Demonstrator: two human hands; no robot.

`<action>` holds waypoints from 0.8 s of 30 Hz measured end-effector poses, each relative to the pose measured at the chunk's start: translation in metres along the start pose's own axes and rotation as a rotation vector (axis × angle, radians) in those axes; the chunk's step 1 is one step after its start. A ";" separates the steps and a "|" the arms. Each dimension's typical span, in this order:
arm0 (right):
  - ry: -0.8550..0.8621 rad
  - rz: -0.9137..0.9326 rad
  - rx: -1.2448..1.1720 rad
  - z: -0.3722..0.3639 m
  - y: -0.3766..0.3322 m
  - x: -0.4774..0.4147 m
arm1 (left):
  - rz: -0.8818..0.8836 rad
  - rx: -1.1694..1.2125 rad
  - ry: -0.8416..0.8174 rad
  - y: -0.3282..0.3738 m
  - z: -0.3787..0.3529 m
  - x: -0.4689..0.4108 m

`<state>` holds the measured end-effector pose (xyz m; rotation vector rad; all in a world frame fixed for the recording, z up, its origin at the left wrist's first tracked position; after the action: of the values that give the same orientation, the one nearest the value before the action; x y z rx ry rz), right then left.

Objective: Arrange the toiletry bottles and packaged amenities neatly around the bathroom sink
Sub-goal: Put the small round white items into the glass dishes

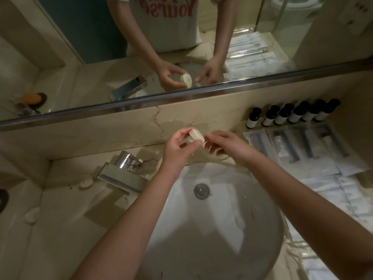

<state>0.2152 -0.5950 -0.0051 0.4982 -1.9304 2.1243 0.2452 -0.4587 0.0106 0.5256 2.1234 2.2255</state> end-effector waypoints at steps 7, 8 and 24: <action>-0.003 -0.026 -0.269 -0.005 0.001 -0.001 | -0.130 -0.226 -0.093 0.011 -0.010 -0.003; 0.054 0.001 -0.229 -0.001 -0.001 0.000 | -0.169 -0.338 -0.070 0.014 -0.009 -0.004; 0.271 0.042 1.204 0.065 -0.008 -0.022 | -0.233 -1.148 -0.251 -0.018 -0.051 -0.043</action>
<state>0.2446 -0.6574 -0.0018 0.2944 -0.3518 2.9734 0.2685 -0.5175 -0.0169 0.3883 0.5261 2.5359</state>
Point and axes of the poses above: each hand's wrist, its own x-axis away from the middle knuckle, its own z-axis out of the back of the hand, y = z × x, the point moved 9 cm from there along -x, towards the middle knuckle, and after that the axes turned 1 degree about -x, right-handed, at the moved point
